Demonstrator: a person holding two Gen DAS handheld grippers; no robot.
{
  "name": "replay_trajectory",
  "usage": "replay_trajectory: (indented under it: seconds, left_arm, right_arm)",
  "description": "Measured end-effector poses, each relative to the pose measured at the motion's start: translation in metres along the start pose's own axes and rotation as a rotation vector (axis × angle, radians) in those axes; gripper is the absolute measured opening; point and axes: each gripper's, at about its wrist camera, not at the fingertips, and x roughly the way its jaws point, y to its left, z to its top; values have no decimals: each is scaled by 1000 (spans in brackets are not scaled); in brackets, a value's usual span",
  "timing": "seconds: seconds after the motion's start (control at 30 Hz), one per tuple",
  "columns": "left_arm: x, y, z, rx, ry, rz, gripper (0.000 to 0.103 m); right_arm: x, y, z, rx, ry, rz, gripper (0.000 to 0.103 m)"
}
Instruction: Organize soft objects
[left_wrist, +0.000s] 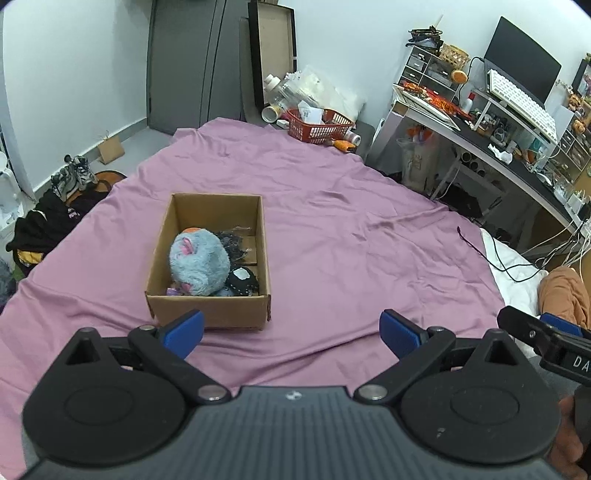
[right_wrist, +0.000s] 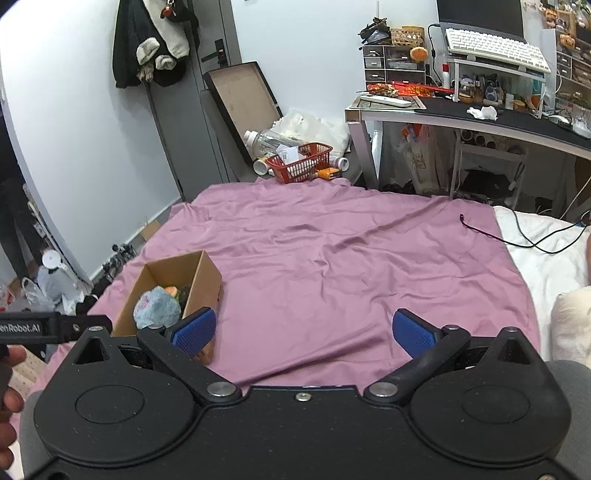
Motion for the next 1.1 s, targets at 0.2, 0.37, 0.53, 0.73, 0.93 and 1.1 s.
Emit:
replay_trajectory:
  seconds: [0.2, 0.37, 0.53, 0.73, 0.93, 1.1]
  left_arm:
    - [-13, -7, -7, 47, -21, 53, 100]
    - [-19, -7, -14, 55, -24, 61, 100]
    - [-26, -10, -20, 86, -34, 83, 100]
    - [-35, -11, -22, 117, -55, 87, 100]
    - [-41, -15, -25, 138, -64, 79, 100]
    - [-45, -18, -27, 148, -70, 71, 100]
  right_arm:
    - [-9, 9, -7, -22, 24, -20, 103]
    - [-15, 17, -13, -54, 29, -15, 103]
    - [-26, 21, -14, -66, 15, -6, 103]
    - [-33, 21, -13, -62, 3, 2, 103]
    - [-38, 23, -12, -62, -9, 0, 103]
    - [-39, 25, -13, -70, -13, 4, 103]
